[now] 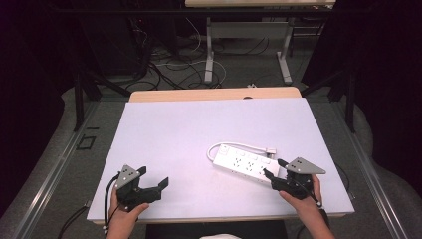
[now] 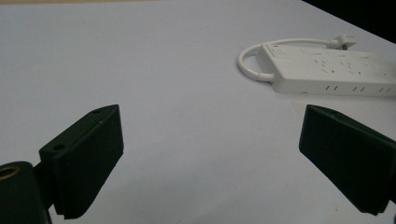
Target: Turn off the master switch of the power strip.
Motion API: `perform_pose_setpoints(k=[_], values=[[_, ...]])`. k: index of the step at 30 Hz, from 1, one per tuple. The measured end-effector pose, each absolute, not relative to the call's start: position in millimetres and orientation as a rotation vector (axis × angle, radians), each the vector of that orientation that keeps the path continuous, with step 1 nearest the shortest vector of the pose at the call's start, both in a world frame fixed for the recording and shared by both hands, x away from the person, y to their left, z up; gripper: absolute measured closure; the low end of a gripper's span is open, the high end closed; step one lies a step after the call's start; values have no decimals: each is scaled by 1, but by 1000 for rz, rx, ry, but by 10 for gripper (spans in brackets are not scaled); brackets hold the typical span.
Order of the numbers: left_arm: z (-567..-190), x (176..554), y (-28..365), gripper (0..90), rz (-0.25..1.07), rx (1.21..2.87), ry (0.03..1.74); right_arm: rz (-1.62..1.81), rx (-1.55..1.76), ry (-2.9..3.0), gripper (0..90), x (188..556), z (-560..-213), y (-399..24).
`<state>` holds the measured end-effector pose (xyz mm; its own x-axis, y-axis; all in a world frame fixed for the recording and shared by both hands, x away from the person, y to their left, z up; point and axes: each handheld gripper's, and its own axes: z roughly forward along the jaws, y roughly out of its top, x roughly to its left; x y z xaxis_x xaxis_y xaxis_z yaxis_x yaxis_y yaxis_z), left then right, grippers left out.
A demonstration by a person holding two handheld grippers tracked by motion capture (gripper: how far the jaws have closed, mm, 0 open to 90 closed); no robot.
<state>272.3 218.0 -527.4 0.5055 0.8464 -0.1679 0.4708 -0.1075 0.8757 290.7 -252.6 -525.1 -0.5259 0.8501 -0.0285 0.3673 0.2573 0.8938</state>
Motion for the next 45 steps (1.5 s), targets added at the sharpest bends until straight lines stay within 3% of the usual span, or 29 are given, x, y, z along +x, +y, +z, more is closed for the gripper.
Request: perform_pose_setpoints(k=[30,45], values=[[-531,272,215,90,480,1774,1122,1026,963,2320,346,304,-505,-234],[-532,272,215,90,488,1787,1119,1048,973,2363,381,323,-487,-214]])
